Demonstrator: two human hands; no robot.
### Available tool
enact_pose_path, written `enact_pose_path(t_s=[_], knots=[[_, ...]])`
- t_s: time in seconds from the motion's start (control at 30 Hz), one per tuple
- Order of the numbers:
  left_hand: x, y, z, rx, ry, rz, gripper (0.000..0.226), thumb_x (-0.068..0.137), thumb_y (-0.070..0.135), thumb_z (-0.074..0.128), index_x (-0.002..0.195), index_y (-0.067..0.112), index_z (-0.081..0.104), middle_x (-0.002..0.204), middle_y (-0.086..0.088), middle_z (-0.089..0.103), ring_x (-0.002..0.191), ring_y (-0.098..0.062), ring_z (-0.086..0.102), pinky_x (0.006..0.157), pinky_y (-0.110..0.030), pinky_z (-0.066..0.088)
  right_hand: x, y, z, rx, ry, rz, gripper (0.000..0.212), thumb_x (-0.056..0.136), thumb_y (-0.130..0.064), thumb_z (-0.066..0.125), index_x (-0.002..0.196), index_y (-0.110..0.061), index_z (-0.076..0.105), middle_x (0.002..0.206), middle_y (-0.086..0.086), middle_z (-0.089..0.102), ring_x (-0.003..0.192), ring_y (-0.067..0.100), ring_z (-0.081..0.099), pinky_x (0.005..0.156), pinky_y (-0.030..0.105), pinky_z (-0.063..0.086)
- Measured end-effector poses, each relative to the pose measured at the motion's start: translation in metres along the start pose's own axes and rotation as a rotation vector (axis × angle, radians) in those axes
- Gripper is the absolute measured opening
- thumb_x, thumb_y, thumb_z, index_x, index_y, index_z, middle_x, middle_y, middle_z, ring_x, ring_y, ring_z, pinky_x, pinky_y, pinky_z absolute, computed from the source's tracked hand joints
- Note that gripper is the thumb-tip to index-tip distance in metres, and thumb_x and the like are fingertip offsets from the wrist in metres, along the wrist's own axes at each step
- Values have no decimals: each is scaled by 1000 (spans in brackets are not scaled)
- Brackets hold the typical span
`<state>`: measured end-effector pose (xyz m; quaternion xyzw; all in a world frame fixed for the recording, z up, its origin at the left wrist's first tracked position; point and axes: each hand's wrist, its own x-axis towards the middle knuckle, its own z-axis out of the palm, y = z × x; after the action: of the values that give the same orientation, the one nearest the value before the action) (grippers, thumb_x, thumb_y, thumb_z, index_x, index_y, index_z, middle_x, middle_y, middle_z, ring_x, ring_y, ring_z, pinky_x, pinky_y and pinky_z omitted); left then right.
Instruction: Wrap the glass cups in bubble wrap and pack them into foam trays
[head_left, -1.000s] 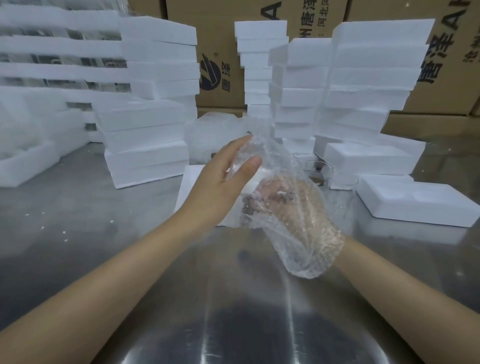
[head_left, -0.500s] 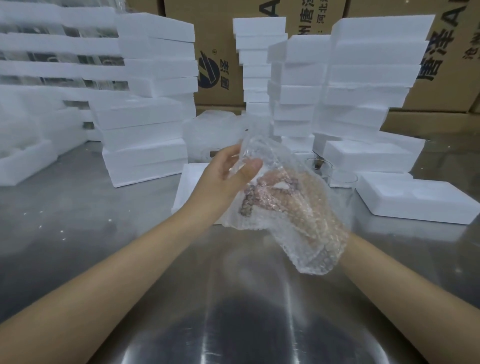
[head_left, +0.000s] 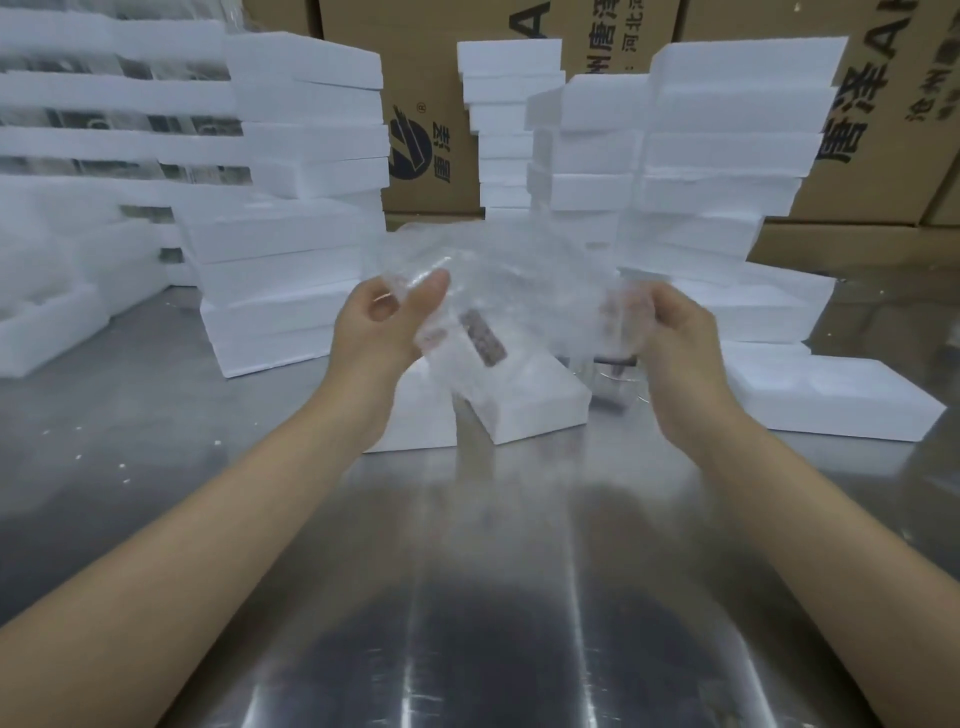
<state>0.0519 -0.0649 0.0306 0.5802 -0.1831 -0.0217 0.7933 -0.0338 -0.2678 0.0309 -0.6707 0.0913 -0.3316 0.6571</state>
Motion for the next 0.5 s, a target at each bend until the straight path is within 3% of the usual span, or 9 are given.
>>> enact_pose_path(t_s=[0.07, 0.13, 0.17, 0.23, 0.3, 0.4, 0.43, 0.5], knots=[[-2, -1, 1, -104, -12, -85, 73, 62, 45, 78, 118, 3, 56, 123, -7, 64, 107, -18, 66, 83, -26, 56, 5, 4, -9, 146, 93, 117, 21, 94, -43, 53, 92, -25, 64, 95, -2, 60, 68, 12, 56, 58, 24, 45], [-7, -5, 4, -116, -66, -143, 80, 61, 46, 77, 123, 1, 54, 126, -9, 63, 109, -22, 66, 94, -32, 53, 4, 6, -6, 306, -122, 282, 40, 90, -60, 49, 100, -24, 64, 97, 0, 62, 67, 15, 59, 54, 24, 46], [-9, -8, 7, -102, -85, -158, 78, 60, 46, 77, 120, 1, 55, 126, -10, 63, 110, -24, 65, 94, -33, 53, 2, 10, -2, 316, -266, 308, 40, 90, -57, 53, 104, -22, 66, 99, 1, 63, 69, 16, 60, 54, 24, 47], [-14, -13, 11, -49, -121, -169, 69, 60, 45, 78, 111, 5, 56, 119, -9, 64, 110, -24, 65, 87, -29, 56, -2, 16, 5, 222, -420, 245, 28, 92, -25, 62, 117, -12, 62, 104, 4, 64, 83, 18, 61, 66, 25, 48], [-17, -15, 13, 17, -186, -155, 63, 61, 44, 78, 110, 9, 59, 102, 3, 69, 103, -19, 68, 76, -21, 56, -2, 14, 7, 182, -344, 162, 17, 88, 2, 59, 102, -7, 65, 91, 1, 68, 82, 17, 60, 72, 25, 47], [-20, -13, 15, 73, -296, -122, 48, 63, 41, 77, 103, 18, 63, 87, 17, 71, 93, -10, 69, 71, -17, 54, -2, 6, 0, 311, -204, 129, 25, 88, 9, 50, 81, -10, 65, 75, -2, 67, 67, 11, 59, 61, 17, 50], [-20, -12, 15, 115, -314, -101, 49, 63, 42, 77, 104, 19, 64, 94, 16, 72, 96, -9, 69, 74, -19, 55, -2, 3, -1, 368, -233, 137, 23, 89, 6, 48, 83, -9, 64, 80, 1, 67, 73, 15, 61, 65, 19, 52], [-20, -9, 15, 223, -318, -38, 56, 63, 44, 77, 113, 22, 64, 112, 13, 69, 104, -7, 66, 84, -28, 56, -6, -2, 2, 491, -344, 168, 17, 90, -8, 46, 95, -4, 62, 104, 16, 64, 95, 32, 60, 87, 30, 53]])
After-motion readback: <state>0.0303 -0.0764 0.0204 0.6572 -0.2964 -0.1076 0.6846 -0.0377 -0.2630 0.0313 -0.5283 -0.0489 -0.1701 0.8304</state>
